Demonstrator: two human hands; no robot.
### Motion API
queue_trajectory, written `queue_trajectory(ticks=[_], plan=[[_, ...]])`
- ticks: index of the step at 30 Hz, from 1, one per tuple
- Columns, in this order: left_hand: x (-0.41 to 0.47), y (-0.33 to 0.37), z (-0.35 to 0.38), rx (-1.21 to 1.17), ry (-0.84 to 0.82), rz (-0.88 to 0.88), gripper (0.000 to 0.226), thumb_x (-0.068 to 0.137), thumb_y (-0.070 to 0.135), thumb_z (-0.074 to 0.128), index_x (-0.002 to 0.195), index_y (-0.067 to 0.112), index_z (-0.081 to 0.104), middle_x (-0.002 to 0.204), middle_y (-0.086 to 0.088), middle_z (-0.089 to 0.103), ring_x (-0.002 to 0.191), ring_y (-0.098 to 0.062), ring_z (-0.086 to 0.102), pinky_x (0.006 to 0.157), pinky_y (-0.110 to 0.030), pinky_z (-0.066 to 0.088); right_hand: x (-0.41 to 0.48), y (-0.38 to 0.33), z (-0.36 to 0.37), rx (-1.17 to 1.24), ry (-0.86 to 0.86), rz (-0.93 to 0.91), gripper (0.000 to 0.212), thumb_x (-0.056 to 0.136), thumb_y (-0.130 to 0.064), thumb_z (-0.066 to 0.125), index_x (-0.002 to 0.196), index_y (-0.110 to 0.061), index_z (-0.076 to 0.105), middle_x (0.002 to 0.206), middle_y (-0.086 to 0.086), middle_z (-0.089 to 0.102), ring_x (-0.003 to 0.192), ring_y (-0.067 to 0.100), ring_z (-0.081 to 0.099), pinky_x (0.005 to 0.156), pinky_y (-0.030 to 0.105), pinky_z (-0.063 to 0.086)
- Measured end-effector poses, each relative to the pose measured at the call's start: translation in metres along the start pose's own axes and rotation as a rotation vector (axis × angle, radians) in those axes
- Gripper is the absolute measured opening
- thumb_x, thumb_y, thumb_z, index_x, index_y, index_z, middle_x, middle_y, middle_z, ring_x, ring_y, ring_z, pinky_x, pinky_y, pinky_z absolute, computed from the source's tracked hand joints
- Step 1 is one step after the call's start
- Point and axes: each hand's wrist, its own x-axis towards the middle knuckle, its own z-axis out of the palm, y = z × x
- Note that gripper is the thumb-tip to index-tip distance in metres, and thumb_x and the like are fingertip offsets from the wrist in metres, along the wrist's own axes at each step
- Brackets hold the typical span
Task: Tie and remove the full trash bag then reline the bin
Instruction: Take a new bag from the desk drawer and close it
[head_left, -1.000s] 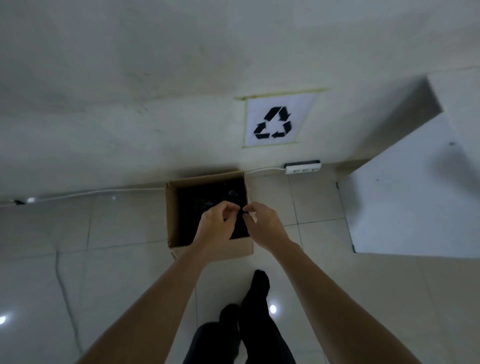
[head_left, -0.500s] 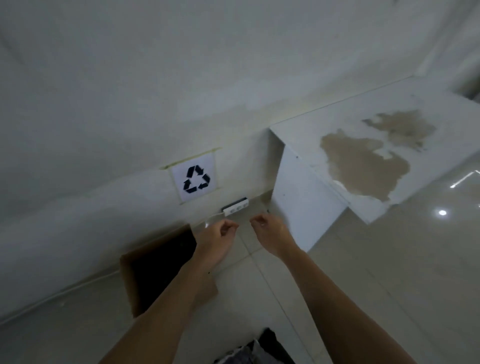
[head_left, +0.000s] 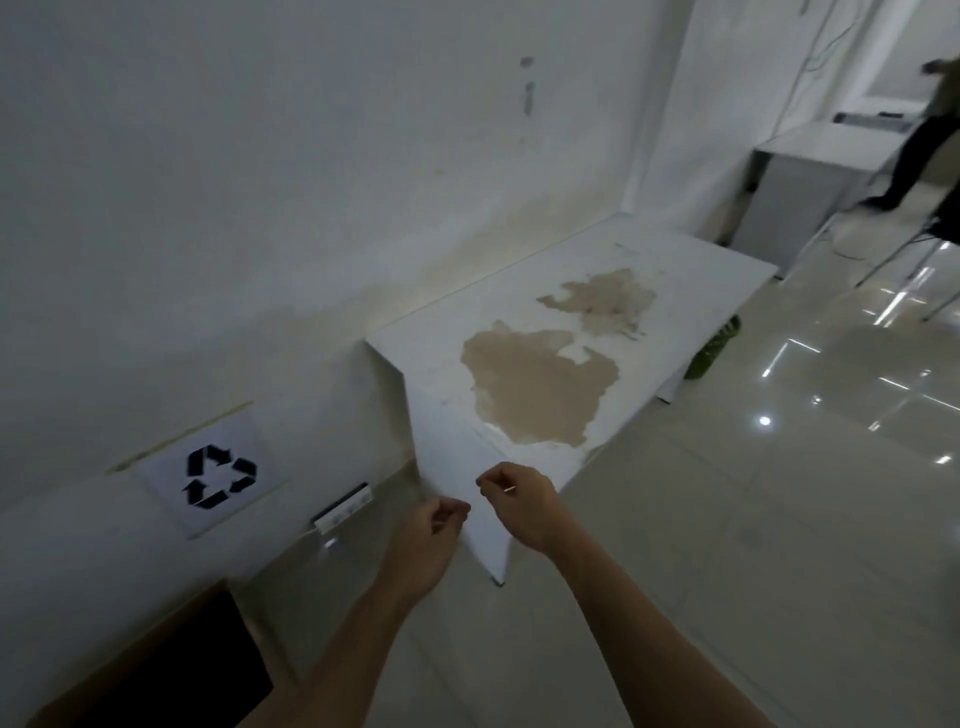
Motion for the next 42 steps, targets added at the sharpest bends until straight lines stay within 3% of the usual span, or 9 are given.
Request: queue_trajectory(ticks=[2,6,13,20,25,31,39,42], plan=[[0.013,0.017,0.030,-0.007,-0.030,0.020,0.012,0.099,0.033,0.055,0.099,0.039,0.066,0.102,0.021,0.068,0.099,0.002,0.062,0.076,-0.015,0.045,0.004,0.024,-0.027,0.039,0.018,0.023,0.019,0.097,-0.024,0.057,0.104,-0.015,0.073,0.105,-0.007,0.072,0.094,0.008,0.063,0.072,0.005,0.041],[0.050,0.050,0.082,0.010,-0.063,0.048,0.016,0.100,0.024,0.055,0.105,0.025,0.071,0.104,0.015,0.071,0.100,-0.002,0.064,0.086,-0.021,0.050,0.021,0.069,-0.081,0.092,0.044,0.080,0.019,0.098,-0.023,0.055,0.108,-0.019,0.071,0.103,-0.012,0.068,0.095,0.006,0.061,0.070,0.006,0.039],[0.160,0.100,0.178,0.102,-0.130,0.112,0.014,0.096,0.027,0.060,0.096,0.030,0.073,0.095,0.018,0.073,0.090,0.003,0.066,0.083,-0.022,0.054,0.090,0.146,-0.172,0.153,0.119,0.157,0.020,0.098,-0.023,0.054,0.107,-0.021,0.072,0.100,-0.012,0.069,0.092,0.004,0.063,0.070,0.006,0.041],[0.264,0.174,0.268,0.115,-0.226,0.123,0.013,0.095,0.028,0.062,0.094,0.029,0.074,0.091,0.017,0.074,0.086,0.003,0.067,0.074,-0.014,0.051,0.152,0.202,-0.280,0.182,0.199,0.267,0.012,0.098,-0.028,0.057,0.098,-0.028,0.070,0.093,-0.010,0.070,0.084,0.006,0.064,0.074,0.021,0.045],[0.325,0.223,0.337,0.151,-0.320,0.129,0.015,0.096,0.034,0.060,0.099,0.027,0.073,0.094,0.011,0.073,0.089,-0.006,0.066,0.078,-0.026,0.053,0.184,0.243,-0.352,0.219,0.272,0.312,0.016,0.097,-0.024,0.056,0.103,-0.020,0.071,0.095,-0.006,0.071,0.089,0.012,0.066,0.081,0.028,0.051],[0.390,0.266,0.432,0.203,-0.385,0.141,0.014,0.097,0.029,0.059,0.102,0.029,0.073,0.098,0.015,0.073,0.091,0.000,0.065,0.069,-0.008,0.045,0.222,0.314,-0.437,0.235,0.306,0.334,0.017,0.098,-0.019,0.056,0.105,-0.017,0.072,0.098,-0.003,0.072,0.090,0.012,0.067,0.084,0.028,0.053],[0.469,0.339,0.548,0.192,-0.341,0.098,0.018,0.097,0.029,0.059,0.109,0.025,0.072,0.105,0.006,0.073,0.099,-0.007,0.067,0.089,-0.028,0.054,0.293,0.394,-0.561,0.173,0.209,0.268,0.017,0.098,-0.019,0.056,0.105,-0.017,0.072,0.096,-0.006,0.070,0.088,0.011,0.063,0.078,0.020,0.047],[0.496,0.363,0.577,0.166,-0.293,0.078,0.019,0.097,0.025,0.059,0.110,0.021,0.073,0.105,0.006,0.074,0.099,-0.008,0.067,0.091,-0.028,0.054,0.323,0.417,-0.599,0.150,0.181,0.242,0.019,0.098,-0.018,0.057,0.107,-0.012,0.073,0.099,-0.001,0.072,0.087,0.011,0.063,0.078,0.019,0.047]])
